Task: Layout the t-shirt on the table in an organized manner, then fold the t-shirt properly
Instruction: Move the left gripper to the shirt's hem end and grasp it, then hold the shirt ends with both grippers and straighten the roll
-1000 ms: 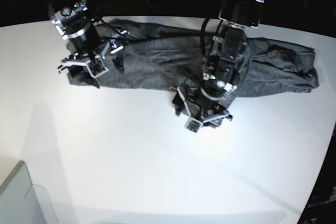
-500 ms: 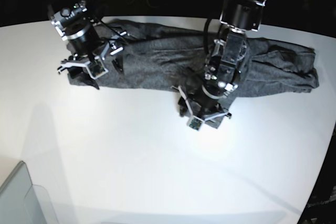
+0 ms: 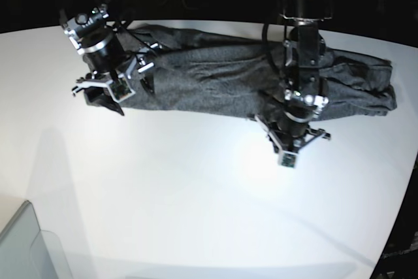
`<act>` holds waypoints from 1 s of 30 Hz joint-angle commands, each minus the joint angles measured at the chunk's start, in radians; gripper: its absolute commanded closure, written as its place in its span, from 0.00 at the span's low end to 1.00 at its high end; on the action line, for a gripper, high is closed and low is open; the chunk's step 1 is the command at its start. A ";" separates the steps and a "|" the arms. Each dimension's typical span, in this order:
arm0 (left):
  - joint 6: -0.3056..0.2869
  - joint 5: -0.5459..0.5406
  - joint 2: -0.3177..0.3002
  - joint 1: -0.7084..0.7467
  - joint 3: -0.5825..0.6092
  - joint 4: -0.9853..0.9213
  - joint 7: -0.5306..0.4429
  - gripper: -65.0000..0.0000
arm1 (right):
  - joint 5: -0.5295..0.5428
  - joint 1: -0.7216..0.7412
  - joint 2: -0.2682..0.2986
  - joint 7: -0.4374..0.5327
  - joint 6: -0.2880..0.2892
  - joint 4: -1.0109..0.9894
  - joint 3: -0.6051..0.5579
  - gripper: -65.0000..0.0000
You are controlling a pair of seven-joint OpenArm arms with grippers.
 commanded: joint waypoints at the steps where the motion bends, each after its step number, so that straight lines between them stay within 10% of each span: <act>1: 0.005 -0.011 -0.002 -0.014 -0.025 0.069 -0.019 1.00 | 0.014 0.004 0.001 0.026 -0.001 0.017 0.001 0.37; 9: 0.005 -0.284 -0.092 0.095 -0.252 0.374 0.114 1.00 | 0.016 0.001 -0.002 0.026 -0.001 0.016 -0.012 0.37; 19: 0.005 -0.568 -0.198 0.206 -0.580 0.294 0.134 1.00 | 0.016 -0.004 -0.002 0.026 -0.001 0.016 -0.035 0.37; 30: 0.005 -0.601 -0.232 0.195 -0.711 0.176 0.134 1.00 | 0.016 -0.007 -0.002 0.026 -0.001 0.016 -0.035 0.37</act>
